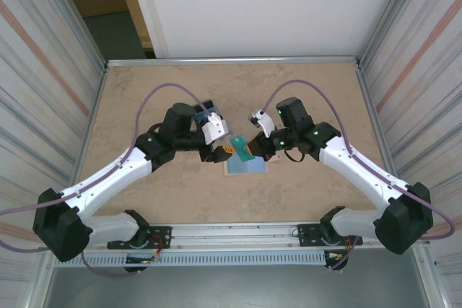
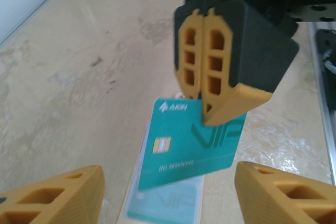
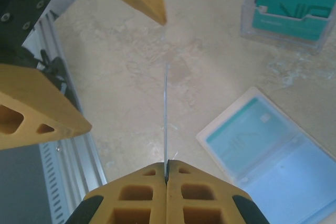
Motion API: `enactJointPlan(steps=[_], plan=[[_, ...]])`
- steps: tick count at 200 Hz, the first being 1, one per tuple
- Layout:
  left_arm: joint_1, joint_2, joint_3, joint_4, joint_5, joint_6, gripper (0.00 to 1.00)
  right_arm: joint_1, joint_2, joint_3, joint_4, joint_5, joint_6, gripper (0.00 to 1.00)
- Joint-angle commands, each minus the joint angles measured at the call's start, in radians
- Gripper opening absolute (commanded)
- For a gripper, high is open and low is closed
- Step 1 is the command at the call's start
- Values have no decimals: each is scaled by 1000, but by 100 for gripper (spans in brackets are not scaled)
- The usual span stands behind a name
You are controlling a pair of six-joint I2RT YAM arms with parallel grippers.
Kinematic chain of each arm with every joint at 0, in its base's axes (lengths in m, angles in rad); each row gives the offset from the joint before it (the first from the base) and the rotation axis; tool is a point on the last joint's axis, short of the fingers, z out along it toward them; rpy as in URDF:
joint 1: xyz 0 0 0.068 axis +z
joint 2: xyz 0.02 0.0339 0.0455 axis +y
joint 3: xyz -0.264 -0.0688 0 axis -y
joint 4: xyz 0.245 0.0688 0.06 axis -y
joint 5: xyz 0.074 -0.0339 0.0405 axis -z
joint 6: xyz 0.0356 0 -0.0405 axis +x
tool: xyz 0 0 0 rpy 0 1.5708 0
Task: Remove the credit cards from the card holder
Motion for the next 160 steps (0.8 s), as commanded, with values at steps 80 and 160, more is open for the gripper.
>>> enactJointPlan(steps=[80, 160], plan=[[8, 143, 142, -234, 217, 170, 0, 46, 37, 66, -79, -30, -94, 0], [10, -77, -65, 75, -47, -133, 0, -108, -150, -185, 306, -31, 196, 55]])
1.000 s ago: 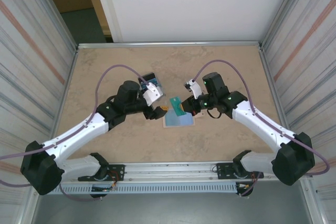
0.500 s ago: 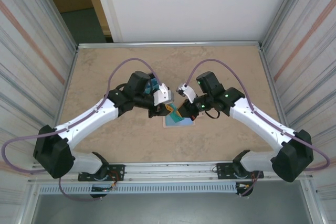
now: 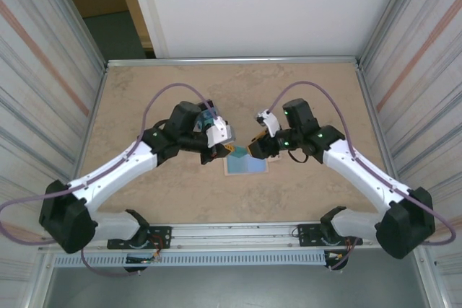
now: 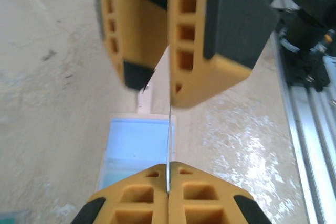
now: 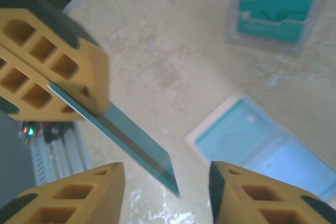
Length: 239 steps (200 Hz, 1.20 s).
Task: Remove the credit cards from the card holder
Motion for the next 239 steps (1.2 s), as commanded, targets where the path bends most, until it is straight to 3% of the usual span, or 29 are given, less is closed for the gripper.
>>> enactJointPlan(steps=[1, 36, 64, 108, 158, 178, 199, 225, 234, 239], plan=[[5, -110, -72, 159, -124, -175, 0, -30, -91, -87, 199, -19, 156, 56], [4, -273, -243, 384, -311, -470, 0, -36, -154, -228, 454, -1, 346, 67], [5, -369, -341, 502, -389, -679, 0, -37, -127, -276, 641, -15, 450, 71], [6, -423, -421, 633, -378, -868, 0, -24, 7, -283, 908, -121, 593, 72], [5, -399, -436, 729, -324, -932, 0, 31, 135, -220, 1076, -231, 649, 65], [5, -385, -445, 775, -319, -955, 0, 58, 174, -184, 1093, -259, 649, 59], [5, -373, -453, 808, -307, -970, 0, 69, 202, -152, 1113, -285, 660, 45], [4, -374, -457, 809, -304, -970, 0, 68, 214, -134, 1119, -304, 666, 11], [5, -375, -453, 796, -305, -961, 0, 66, 214, -132, 1119, -311, 663, 1], [5, -377, -447, 782, -305, -952, 5, 65, 214, -132, 1118, -316, 663, 0]])
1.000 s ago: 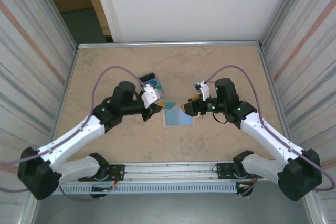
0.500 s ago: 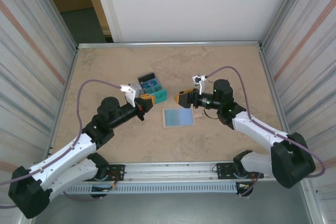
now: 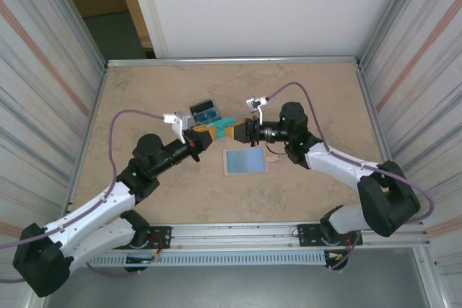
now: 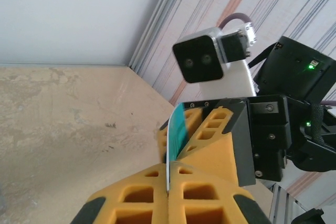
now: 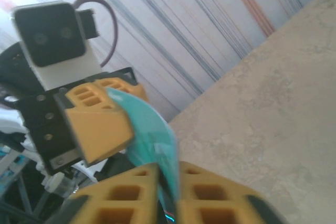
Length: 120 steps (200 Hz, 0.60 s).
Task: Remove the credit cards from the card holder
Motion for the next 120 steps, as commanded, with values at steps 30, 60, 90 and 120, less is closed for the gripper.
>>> enactJointPlan(steps=[30, 60, 90, 120], plan=[[7, -22, 85, -169, 34, 129, 40, -8, -12, 43, -55, -55, -49, 0], [16, 15, 304, -560, 92, 362, 66, 4, -62, 97, -344, -67, -227, 0], [17, 85, 469, -815, 131, 521, 69, 13, -102, 139, -545, -76, -347, 0], [17, 166, 580, -954, 196, 610, 67, 12, -131, 157, -632, -82, -399, 0]])
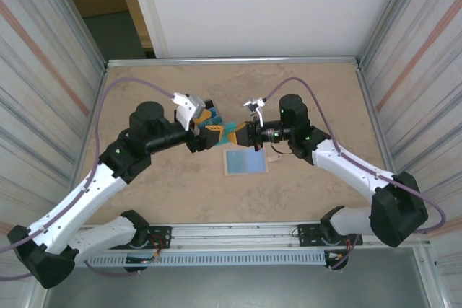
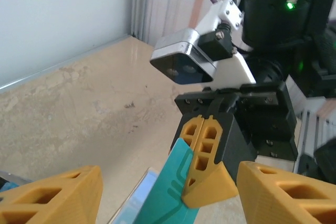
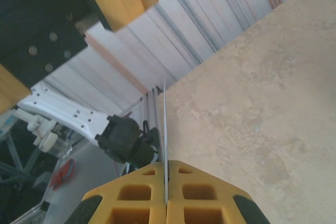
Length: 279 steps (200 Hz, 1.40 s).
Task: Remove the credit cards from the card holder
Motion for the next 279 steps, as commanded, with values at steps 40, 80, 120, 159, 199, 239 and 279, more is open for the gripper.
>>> enactJointPlan(steps=[40, 80, 120, 159, 199, 239, 279], plan=[[5, 133, 142, -338, 152, 248, 61, 11, -54, 45, -213, -30, -142, 0], [7, 188, 168, -375, 187, 287, 52, 10, -61, 49, -234, -43, -150, 0], [22, 223, 164, -366, 237, 290, 48, 16, -70, 54, -241, -48, -156, 0], [35, 250, 161, -363, 261, 292, 30, 23, -75, 58, -252, -47, -164, 0], [45, 258, 159, -349, 261, 309, 0, 22, -84, 61, -302, 48, -182, 24], [75, 243, 114, -281, -1, 371, 0, -6, -126, 51, -405, 332, -168, 58], [145, 321, 70, -147, -99, 511, 0, -48, -196, 25, -432, 496, -110, 75]])
